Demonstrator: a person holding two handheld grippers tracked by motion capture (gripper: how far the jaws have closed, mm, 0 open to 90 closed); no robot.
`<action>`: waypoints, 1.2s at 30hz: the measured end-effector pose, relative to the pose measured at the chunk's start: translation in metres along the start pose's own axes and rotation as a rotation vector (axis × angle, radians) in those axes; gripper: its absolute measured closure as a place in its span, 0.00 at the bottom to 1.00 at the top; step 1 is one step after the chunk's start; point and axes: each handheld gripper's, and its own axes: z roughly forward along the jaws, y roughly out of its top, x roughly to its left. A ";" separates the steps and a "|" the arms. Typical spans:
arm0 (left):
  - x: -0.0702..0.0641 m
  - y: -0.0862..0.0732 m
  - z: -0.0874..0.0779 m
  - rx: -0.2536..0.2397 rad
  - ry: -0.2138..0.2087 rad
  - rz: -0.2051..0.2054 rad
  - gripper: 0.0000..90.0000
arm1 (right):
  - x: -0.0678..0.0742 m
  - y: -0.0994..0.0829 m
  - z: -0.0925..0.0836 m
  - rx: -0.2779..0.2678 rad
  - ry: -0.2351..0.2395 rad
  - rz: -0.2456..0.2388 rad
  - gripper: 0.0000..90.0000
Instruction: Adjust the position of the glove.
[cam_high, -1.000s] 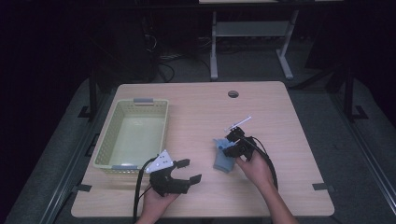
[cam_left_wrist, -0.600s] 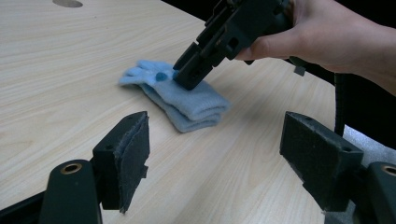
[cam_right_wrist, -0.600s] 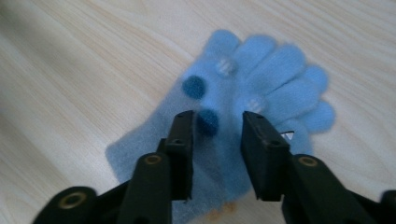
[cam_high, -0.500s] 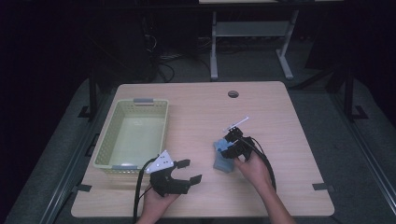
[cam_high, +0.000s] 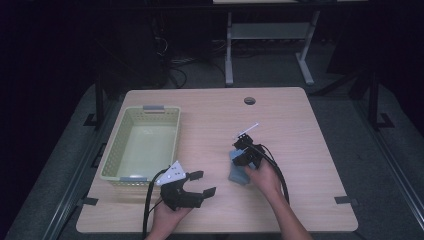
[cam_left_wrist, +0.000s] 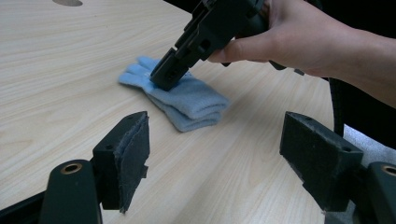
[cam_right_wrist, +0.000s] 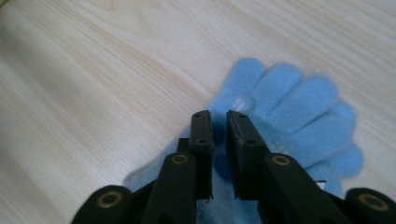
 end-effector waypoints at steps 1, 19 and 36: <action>0.000 0.000 0.000 0.001 -0.001 0.001 0.27 | 0.000 -0.001 -0.002 -0.009 -0.002 0.001 0.85; 0.002 0.009 0.032 0.069 -0.017 -0.060 0.29 | -0.026 -0.052 -0.043 -0.162 0.102 0.190 0.46; 0.016 0.032 0.072 0.137 -0.010 -0.236 0.35 | -0.037 -0.087 -0.044 -0.241 0.199 0.315 0.41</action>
